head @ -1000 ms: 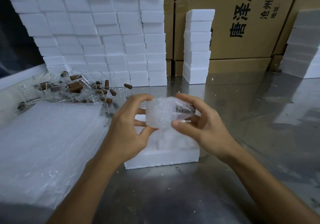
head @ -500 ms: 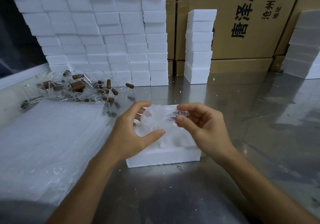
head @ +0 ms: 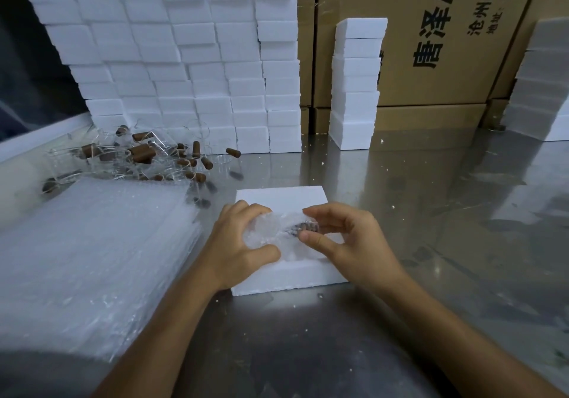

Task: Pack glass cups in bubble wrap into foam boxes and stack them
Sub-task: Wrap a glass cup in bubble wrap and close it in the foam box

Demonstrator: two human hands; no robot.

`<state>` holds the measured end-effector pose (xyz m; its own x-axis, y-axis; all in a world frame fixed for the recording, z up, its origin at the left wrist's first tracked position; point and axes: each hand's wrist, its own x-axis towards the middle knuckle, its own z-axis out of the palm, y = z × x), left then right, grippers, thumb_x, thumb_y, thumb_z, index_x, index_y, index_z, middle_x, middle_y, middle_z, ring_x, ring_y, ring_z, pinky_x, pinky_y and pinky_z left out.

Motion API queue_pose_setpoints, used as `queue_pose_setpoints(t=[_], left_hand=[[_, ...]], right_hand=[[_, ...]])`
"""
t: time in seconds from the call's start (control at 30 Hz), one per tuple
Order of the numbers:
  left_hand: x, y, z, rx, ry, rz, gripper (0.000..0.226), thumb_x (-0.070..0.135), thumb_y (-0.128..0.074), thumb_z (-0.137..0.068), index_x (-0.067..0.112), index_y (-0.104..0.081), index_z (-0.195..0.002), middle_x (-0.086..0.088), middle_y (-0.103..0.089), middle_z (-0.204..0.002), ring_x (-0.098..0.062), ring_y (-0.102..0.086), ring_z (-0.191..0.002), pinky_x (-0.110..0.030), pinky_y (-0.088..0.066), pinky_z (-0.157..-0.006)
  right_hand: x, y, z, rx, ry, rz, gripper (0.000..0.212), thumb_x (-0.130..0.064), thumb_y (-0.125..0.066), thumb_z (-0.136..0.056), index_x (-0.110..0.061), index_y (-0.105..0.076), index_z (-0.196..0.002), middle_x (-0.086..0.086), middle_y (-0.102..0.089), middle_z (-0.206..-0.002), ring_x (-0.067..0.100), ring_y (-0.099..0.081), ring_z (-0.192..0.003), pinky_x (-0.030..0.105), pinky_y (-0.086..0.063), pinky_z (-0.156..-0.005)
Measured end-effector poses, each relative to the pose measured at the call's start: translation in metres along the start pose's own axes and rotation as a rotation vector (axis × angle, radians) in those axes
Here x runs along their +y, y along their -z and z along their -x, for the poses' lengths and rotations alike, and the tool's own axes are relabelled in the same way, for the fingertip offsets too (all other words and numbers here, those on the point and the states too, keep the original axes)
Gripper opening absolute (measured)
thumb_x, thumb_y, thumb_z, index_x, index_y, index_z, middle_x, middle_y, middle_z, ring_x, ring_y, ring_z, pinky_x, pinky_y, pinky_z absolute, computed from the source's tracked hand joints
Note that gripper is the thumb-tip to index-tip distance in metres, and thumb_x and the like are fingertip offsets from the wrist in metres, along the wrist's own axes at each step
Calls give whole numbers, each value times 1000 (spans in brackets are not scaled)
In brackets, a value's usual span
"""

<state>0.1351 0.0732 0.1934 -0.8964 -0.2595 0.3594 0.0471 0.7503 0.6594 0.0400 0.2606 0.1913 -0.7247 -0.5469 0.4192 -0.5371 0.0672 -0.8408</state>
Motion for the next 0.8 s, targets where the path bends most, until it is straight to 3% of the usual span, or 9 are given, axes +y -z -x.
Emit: queue_pose_setpoints(t=[0.07,0.2,0.3,0.47,0.63,0.8], left_hand=[[-3,-1,-1,-4,10,-34,57,45,-67,-57,28,-59,-111,6,-51,-104,-17,-47,-108,-33,-40,-92],[-6,-3,-1,-16,32,-71,72,58,-62,-55,34,-57,-122,16,-43,-104,-11,-43,-110,-27,-38,-94],[-6,-9,-2,13,32,-54,77,57,-67,-63,36,-50,-135,14,-42,-109,-8,-41,-115,-23,-35,-95],[-4,-20,-2,94,33,-64,79,57,-74,-76,32,-42,-144,11,-41,-127,-6,-36,-122,-24,-32,-100],[-3,-15,2,110,19,73,65,57,-63,-75,24,-58,-130,10,-53,-117,-11,-47,-118,-31,-39,-103],[-3,-15,4,165,32,131,58,51,-75,-66,17,-64,-112,9,-60,-113,-14,-55,-112,-35,-47,-97]], right_hand=[[5,0,-1,3,-5,82,21,-26,-84,-77,-31,-72,-94,-18,-73,-87,-1,-67,-82,9,-49,-75],[13,2,-4,0,-44,134,17,-26,-85,-78,-25,-75,-91,-12,-74,-85,0,-68,-78,20,-54,-79],[16,5,-6,16,-15,174,13,-25,-82,-81,-30,-73,-89,-17,-73,-83,-1,-66,-78,13,-51,-74],[23,6,-7,120,-5,229,10,-20,-78,-84,-23,-76,-93,-22,-72,-85,-6,-65,-83,6,-45,-76],[25,4,-6,147,13,240,14,-20,-79,-83,-21,-75,-96,-24,-69,-85,-8,-64,-84,0,-41,-73],[26,4,-7,126,-9,234,17,-17,-75,-87,-16,-74,-104,-17,-71,-91,-4,-64,-86,2,-42,-76]])
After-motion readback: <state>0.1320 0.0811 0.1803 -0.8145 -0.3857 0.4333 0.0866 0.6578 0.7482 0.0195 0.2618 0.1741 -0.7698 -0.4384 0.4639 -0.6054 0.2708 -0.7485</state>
